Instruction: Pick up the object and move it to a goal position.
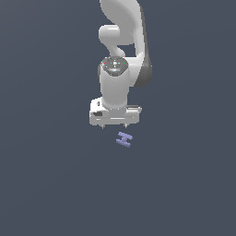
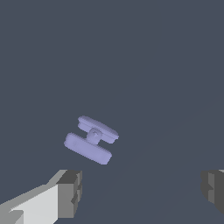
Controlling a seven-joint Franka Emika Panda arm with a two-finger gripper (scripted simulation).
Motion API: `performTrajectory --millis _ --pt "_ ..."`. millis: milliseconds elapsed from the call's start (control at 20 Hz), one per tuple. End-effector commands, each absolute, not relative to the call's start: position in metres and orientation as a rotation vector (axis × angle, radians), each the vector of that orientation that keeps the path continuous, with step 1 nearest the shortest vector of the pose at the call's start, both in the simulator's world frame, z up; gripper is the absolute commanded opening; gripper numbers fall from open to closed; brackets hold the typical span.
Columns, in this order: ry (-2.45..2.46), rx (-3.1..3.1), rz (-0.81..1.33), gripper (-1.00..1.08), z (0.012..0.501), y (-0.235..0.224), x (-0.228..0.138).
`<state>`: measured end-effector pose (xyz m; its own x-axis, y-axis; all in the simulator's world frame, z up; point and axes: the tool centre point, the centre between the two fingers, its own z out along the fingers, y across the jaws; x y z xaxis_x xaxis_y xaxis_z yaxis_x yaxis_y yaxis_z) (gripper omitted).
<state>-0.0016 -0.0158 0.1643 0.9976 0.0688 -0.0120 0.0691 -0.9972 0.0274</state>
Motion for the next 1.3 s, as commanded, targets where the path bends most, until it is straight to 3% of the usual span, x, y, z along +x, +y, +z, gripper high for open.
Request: performTrajectory --millis 0,1250 --pt "0.133 3.111 -0.018 1.0 0.163 -0.015 -0.002" --pt "1.047 2.941 -0.024 1.0 0.117 0.009 -0.004"
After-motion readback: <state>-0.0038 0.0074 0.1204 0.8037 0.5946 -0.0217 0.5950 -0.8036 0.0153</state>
